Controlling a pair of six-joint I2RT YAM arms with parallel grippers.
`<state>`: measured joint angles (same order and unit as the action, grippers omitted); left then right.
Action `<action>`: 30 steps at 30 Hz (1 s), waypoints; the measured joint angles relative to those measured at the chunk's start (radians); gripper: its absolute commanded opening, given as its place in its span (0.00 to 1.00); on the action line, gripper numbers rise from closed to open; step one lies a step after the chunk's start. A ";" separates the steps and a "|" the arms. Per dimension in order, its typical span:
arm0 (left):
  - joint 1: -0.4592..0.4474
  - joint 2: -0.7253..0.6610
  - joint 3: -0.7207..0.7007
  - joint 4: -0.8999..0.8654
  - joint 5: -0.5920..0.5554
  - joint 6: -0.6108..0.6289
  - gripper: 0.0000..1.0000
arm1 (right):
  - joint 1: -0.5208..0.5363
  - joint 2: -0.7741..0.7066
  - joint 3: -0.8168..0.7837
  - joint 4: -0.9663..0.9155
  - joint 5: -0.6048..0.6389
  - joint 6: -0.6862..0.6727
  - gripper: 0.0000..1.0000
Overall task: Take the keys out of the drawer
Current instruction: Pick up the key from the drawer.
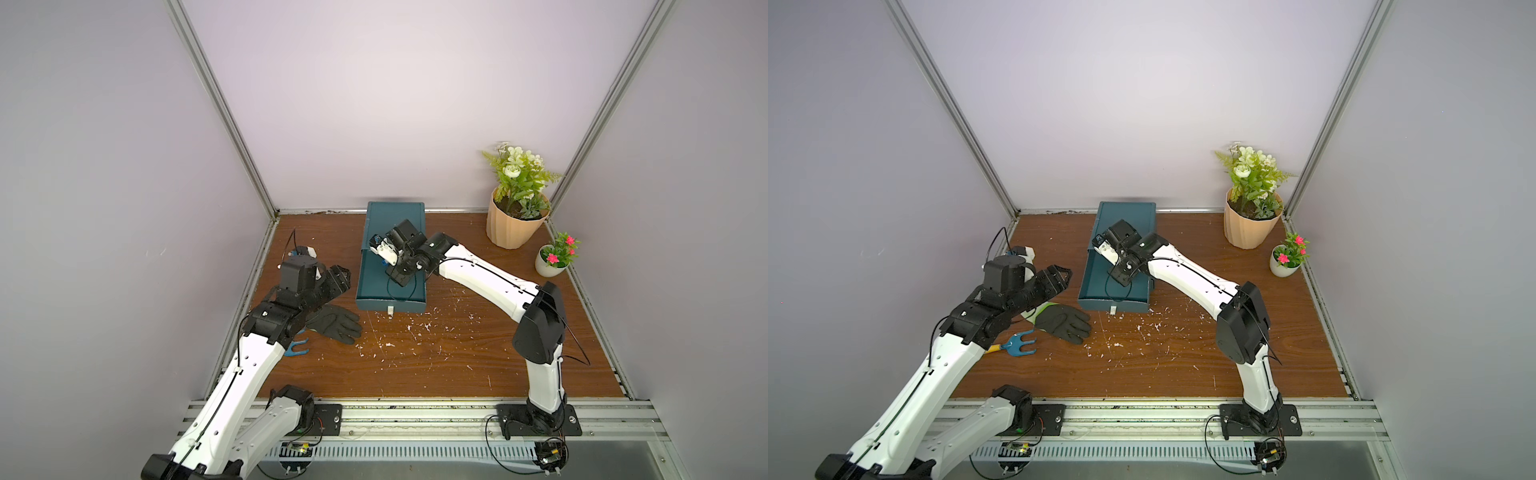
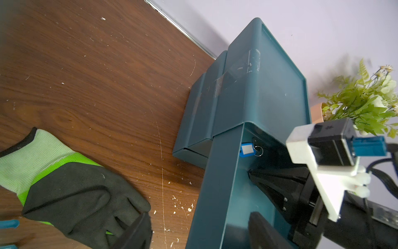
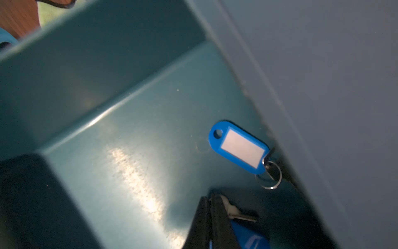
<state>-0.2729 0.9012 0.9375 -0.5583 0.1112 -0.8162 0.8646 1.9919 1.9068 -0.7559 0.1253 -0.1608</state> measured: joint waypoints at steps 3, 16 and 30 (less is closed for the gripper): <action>0.000 0.003 0.008 -0.002 -0.001 0.003 0.74 | 0.001 0.000 0.000 -0.001 0.000 -0.001 0.05; 0.000 0.033 0.082 -0.008 -0.024 0.026 0.74 | 0.005 -0.011 0.077 -0.022 -0.016 -0.008 0.03; 0.000 0.078 0.151 -0.008 -0.061 0.050 0.73 | 0.005 -0.064 0.090 -0.023 -0.066 -0.004 0.01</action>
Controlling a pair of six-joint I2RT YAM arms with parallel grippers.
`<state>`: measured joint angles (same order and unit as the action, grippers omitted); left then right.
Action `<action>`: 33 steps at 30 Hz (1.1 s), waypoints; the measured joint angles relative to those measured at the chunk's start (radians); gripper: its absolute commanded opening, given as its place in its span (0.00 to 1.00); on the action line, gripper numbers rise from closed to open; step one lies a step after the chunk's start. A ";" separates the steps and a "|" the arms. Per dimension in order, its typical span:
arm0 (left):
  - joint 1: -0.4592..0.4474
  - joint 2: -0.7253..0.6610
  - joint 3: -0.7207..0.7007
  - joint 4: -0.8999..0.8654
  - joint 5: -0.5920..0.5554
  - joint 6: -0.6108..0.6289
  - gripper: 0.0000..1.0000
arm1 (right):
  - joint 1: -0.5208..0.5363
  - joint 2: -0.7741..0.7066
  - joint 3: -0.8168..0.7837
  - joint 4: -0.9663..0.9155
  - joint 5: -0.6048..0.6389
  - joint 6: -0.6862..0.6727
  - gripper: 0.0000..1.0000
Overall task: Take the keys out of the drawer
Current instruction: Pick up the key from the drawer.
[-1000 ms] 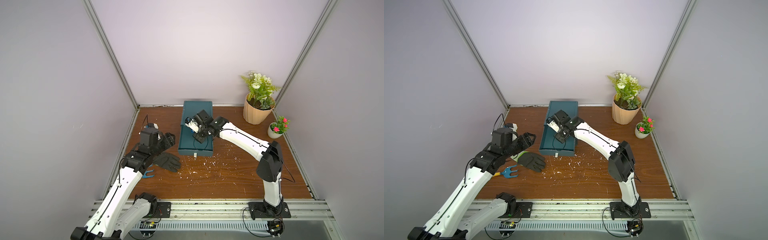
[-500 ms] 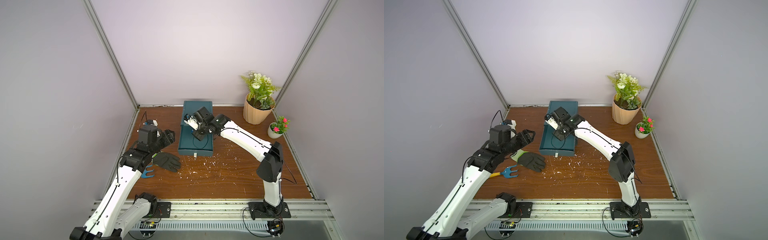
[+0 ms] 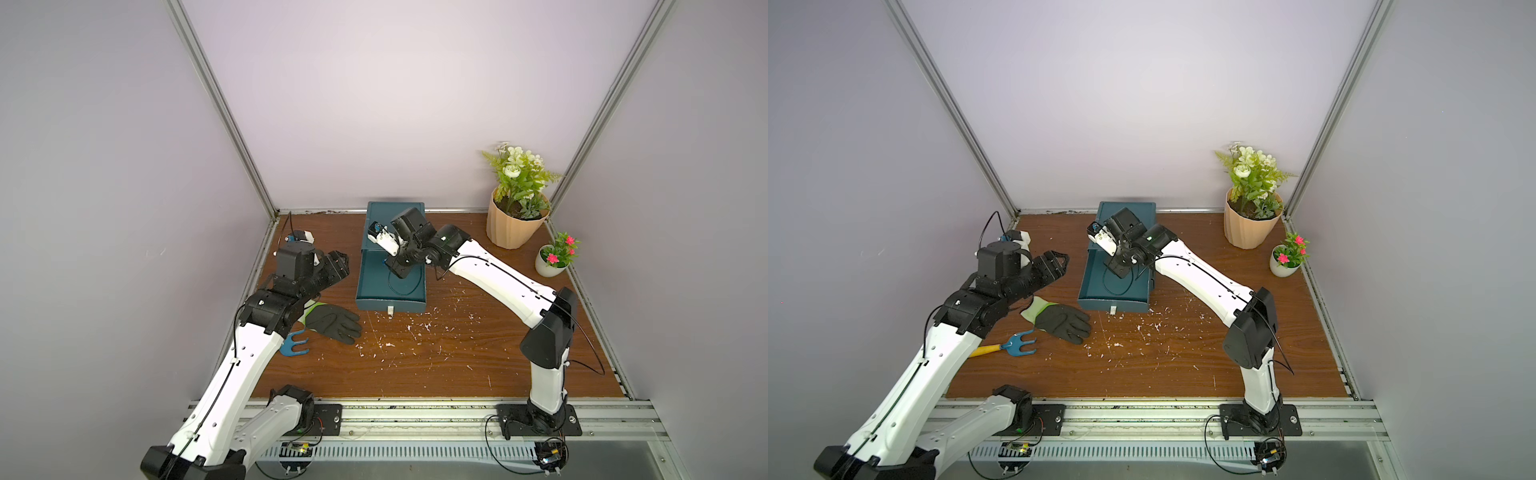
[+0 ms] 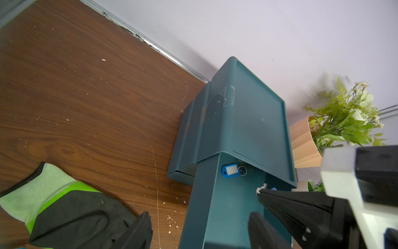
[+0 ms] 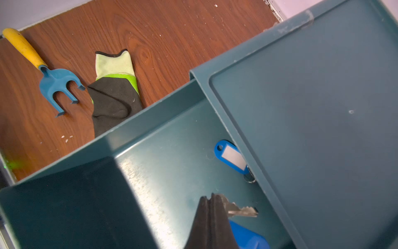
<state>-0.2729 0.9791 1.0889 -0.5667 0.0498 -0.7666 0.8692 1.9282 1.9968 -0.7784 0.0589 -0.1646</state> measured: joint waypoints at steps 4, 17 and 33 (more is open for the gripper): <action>0.000 0.027 0.030 0.002 -0.010 0.017 0.73 | 0.000 -0.022 0.000 0.004 -0.016 0.008 0.00; 0.000 0.095 0.092 0.047 0.008 0.066 0.73 | 0.000 -0.170 -0.014 0.054 -0.021 0.055 0.00; -0.041 0.148 0.160 0.093 0.078 0.078 0.72 | -0.044 -0.360 -0.202 0.105 -0.042 0.155 0.00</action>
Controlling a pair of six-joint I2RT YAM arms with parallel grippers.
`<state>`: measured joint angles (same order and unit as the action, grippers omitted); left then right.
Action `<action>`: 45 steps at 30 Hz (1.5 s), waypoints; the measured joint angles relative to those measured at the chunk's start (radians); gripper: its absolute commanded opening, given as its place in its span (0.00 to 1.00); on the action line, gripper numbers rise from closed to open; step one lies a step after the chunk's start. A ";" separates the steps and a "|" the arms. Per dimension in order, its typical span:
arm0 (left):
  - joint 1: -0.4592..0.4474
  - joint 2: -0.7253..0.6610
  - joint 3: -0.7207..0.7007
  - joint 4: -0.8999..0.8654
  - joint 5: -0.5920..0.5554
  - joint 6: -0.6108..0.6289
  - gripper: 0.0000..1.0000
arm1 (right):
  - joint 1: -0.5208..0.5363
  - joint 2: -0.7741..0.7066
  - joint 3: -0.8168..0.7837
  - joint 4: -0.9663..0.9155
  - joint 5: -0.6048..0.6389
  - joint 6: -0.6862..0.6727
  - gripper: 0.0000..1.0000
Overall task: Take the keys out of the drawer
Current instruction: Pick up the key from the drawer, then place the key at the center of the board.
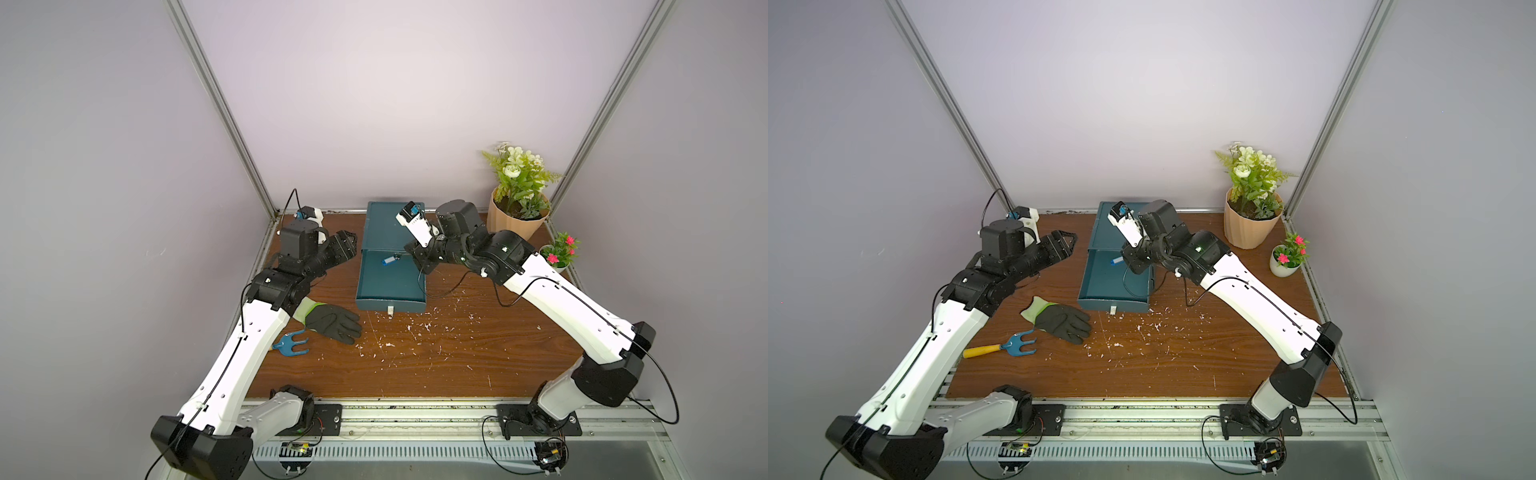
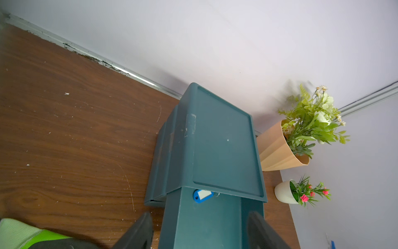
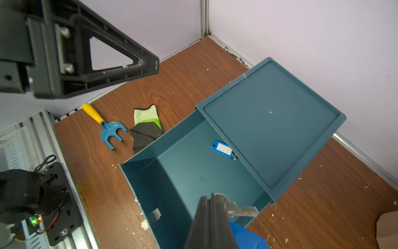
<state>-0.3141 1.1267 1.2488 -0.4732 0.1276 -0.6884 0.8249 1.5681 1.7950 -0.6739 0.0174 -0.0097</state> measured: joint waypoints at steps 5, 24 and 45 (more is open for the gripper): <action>-0.091 0.071 0.068 0.010 0.009 0.017 0.71 | -0.081 -0.073 -0.094 0.023 -0.031 0.056 0.00; -0.435 0.456 0.428 0.032 0.000 0.187 0.71 | -0.459 -0.404 -0.552 0.036 0.011 0.220 0.00; -0.549 0.666 0.523 0.035 0.061 0.263 0.81 | -0.752 -0.473 -1.031 0.326 0.052 0.316 0.00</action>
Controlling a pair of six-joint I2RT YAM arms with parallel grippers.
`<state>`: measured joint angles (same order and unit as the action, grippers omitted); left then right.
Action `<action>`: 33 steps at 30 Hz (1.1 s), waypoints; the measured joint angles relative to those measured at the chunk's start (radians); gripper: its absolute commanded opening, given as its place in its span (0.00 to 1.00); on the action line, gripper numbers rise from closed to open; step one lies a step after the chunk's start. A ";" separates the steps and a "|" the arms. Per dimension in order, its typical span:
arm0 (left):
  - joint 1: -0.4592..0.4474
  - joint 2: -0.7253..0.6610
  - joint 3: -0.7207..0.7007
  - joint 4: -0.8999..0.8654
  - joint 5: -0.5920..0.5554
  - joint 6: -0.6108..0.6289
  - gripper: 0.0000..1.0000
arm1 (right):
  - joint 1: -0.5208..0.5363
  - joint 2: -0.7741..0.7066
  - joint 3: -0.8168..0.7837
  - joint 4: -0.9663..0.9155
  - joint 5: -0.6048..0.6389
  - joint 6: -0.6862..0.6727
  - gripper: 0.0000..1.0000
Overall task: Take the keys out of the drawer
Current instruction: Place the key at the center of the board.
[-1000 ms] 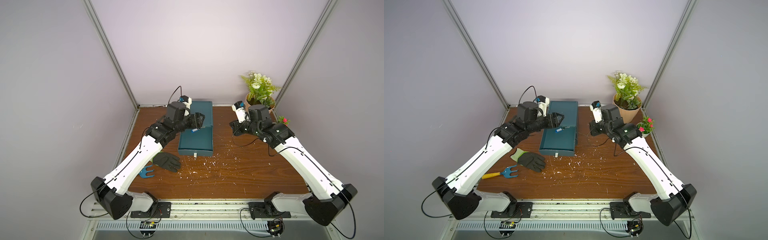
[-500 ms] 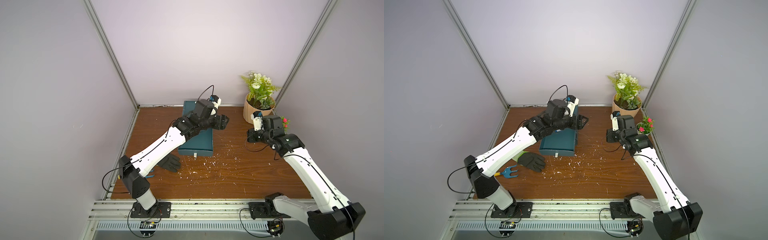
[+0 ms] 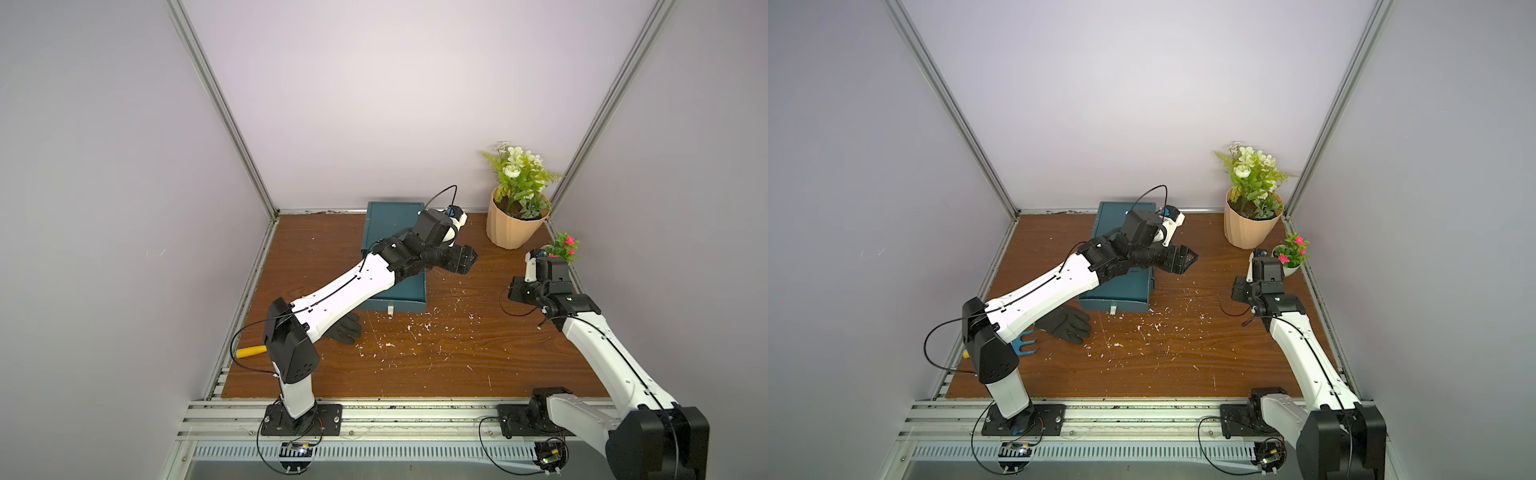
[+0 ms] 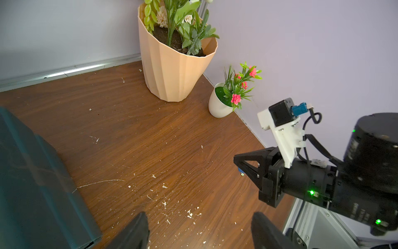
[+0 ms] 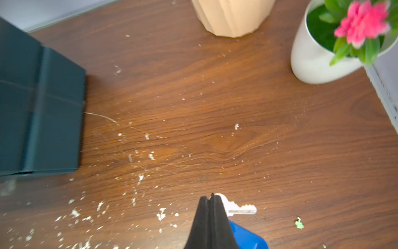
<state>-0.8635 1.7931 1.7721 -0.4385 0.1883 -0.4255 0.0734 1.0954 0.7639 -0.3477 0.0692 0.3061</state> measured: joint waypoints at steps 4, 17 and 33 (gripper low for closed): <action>-0.001 0.003 0.000 0.000 0.014 0.006 0.85 | -0.031 0.068 -0.032 0.069 -0.016 0.017 0.00; -0.002 0.032 0.000 -0.007 0.038 0.011 0.89 | -0.043 0.309 -0.031 0.175 -0.079 0.024 0.00; -0.002 0.079 0.047 -0.018 0.036 0.023 0.88 | -0.043 0.326 -0.001 0.175 -0.105 0.005 0.28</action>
<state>-0.8654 1.8717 1.8187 -0.4568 0.2241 -0.4026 0.0307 1.4212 0.7628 -0.1722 -0.0360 0.3115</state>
